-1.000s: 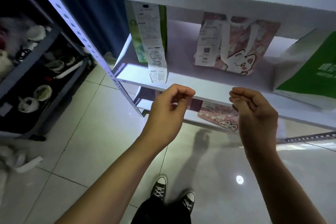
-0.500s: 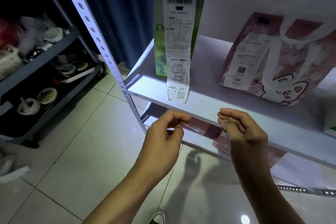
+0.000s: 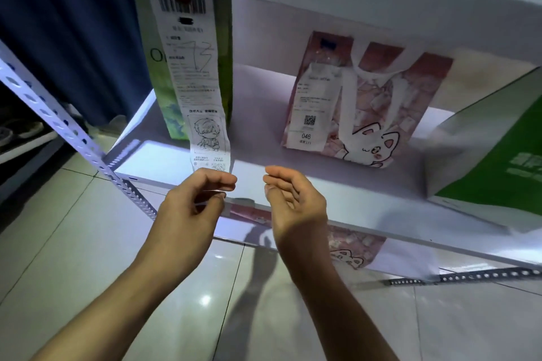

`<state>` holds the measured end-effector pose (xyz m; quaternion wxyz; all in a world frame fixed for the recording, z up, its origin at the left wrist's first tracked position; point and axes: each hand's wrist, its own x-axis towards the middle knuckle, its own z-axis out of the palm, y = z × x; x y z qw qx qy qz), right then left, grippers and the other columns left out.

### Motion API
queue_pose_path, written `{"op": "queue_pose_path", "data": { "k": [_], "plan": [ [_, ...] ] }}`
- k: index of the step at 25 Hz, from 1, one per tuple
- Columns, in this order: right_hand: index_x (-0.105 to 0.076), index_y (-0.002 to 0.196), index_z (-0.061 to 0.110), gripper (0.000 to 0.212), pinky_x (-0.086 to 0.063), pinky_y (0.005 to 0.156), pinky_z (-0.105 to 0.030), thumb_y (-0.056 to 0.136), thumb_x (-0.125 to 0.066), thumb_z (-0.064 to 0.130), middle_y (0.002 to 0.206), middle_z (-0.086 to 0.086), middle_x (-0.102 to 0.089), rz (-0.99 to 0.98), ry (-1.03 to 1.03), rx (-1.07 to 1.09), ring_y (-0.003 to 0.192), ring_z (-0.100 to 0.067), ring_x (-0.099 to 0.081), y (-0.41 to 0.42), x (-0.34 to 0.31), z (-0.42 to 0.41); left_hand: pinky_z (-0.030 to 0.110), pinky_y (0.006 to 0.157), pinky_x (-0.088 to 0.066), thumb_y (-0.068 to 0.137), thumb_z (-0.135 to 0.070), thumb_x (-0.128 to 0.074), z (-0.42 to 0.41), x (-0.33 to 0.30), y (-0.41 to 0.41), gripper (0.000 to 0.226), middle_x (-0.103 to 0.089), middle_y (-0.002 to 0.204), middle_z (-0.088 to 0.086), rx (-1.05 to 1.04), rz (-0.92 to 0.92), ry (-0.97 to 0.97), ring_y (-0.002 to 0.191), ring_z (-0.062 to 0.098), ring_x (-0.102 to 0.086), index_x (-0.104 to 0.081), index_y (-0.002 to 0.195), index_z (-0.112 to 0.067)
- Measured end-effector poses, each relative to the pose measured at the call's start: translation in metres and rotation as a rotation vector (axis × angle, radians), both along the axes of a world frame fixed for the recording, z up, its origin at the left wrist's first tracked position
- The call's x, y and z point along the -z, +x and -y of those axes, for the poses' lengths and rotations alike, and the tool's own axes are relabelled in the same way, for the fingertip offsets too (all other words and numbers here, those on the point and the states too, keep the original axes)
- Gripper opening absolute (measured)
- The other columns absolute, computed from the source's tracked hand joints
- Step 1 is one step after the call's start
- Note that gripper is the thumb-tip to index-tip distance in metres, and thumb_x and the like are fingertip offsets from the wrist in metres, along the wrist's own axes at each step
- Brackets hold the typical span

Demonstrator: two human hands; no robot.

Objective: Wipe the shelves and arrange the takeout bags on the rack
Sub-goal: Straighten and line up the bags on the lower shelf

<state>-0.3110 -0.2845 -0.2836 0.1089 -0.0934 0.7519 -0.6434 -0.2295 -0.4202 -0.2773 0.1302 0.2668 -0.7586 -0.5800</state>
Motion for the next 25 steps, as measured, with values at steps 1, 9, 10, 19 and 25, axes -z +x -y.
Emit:
{"op": "queue_pose_path", "data": {
  "k": [1, 9, 10, 19, 25],
  "plan": [
    [-0.07, 0.11, 0.008, 0.022, -0.053, 0.088, -0.02, 0.095, -0.059, -0.003, 0.102, -0.001, -0.074, -0.007, 0.011, 0.014, 0.097, -0.009, -0.07, -0.004, 0.001, -0.004, 0.022, 0.089, -0.047, 0.096, 0.002, -0.054, -0.004, 0.001, -0.005, 0.038, -0.073, 0.105, -0.019, 0.012, 0.001, -0.001, 0.103, 0.001, -0.066, -0.07, 0.101, -0.033],
    [-0.074, 0.107, 0.016, 0.027, -0.051, 0.085, -0.016, 0.09, -0.059, 0.0, 0.102, 0.012, -0.075, 0.035, 0.142, 0.106, 0.092, 0.0, -0.07, -0.024, 0.013, -0.049, 0.018, 0.087, -0.045, 0.097, 0.0, -0.054, -0.034, 0.017, -0.029, 0.036, -0.074, 0.104, -0.016, 0.093, 0.044, 0.034, 0.102, 0.001, -0.066, -0.069, 0.1, -0.032],
    [-0.074, 0.106, 0.015, 0.027, -0.051, 0.086, -0.015, 0.09, -0.059, 0.0, 0.103, 0.012, -0.075, 0.016, 0.162, 0.117, 0.092, 0.0, -0.07, -0.026, 0.014, -0.055, 0.018, 0.088, -0.046, 0.097, 0.0, -0.054, -0.037, 0.017, -0.032, 0.036, -0.074, 0.104, -0.016, 0.099, 0.047, 0.034, 0.102, 0.002, -0.066, -0.069, 0.1, -0.032],
    [-0.072, 0.105, 0.011, 0.024, -0.055, 0.087, -0.026, 0.093, -0.057, -0.002, 0.106, -0.003, -0.074, -0.122, 0.233, 0.211, 0.093, -0.014, -0.069, -0.073, 0.005, -0.098, 0.014, 0.062, -0.049, 0.098, -0.004, -0.052, -0.037, 0.012, -0.061, 0.031, -0.071, 0.104, -0.016, 0.007, 0.03, -0.044, 0.09, 0.003, -0.065, -0.065, 0.1, -0.032],
    [-0.069, 0.111, 0.024, 0.022, -0.055, 0.085, -0.034, 0.098, -0.056, 0.01, 0.108, 0.004, -0.073, -0.173, 0.214, 0.186, 0.097, -0.017, -0.067, -0.101, -0.006, -0.109, 0.02, 0.081, -0.047, 0.099, -0.021, -0.053, 0.028, 0.0, -0.055, 0.019, -0.064, 0.105, -0.016, -0.433, -0.065, -0.158, 0.089, -0.004, -0.06, -0.057, 0.118, -0.025]
  ]
}}
